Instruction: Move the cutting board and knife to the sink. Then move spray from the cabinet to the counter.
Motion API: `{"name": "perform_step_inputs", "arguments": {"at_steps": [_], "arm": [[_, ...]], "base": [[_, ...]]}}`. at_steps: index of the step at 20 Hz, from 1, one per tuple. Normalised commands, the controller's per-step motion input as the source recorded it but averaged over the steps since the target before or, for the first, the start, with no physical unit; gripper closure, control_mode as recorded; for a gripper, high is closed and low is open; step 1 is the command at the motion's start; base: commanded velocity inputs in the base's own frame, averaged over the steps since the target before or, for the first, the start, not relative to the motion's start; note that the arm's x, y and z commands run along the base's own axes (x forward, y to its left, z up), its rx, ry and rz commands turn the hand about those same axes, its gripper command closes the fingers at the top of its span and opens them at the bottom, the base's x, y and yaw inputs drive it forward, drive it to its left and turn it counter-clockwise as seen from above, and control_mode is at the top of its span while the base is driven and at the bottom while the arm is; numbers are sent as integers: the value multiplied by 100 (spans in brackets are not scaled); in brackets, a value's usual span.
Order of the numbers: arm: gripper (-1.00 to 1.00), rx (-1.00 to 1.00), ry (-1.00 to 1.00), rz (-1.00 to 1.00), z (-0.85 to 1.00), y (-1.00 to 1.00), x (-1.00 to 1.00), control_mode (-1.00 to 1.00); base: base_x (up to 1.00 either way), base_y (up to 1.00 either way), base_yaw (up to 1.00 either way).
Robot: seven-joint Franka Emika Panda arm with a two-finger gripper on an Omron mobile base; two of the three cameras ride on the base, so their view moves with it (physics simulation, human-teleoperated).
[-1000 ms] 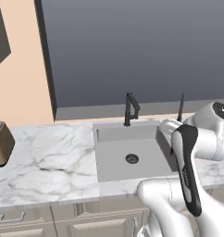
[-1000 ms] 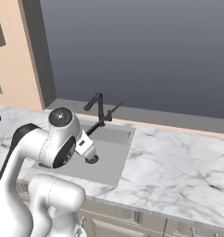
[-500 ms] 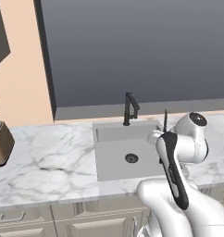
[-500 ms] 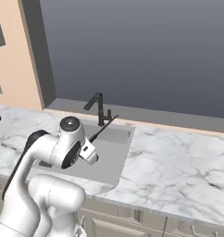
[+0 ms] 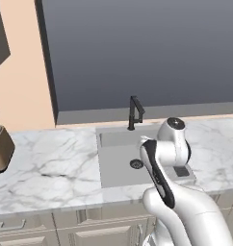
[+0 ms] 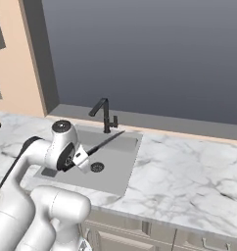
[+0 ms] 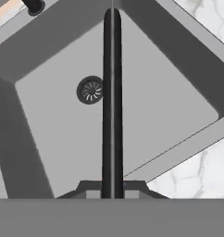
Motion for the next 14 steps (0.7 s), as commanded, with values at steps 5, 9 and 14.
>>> {"name": "perform_step_inputs", "arguments": {"at_steps": [5,9,14], "arm": [[100,0,13,-25,-16,18,23,-100],[100,6,7,-19,-31,18,13,-100],[100,4,5,-6,-24,15,29,-100]], "base": [[0,0,0],[0,0,0],[0,0,0]]}}
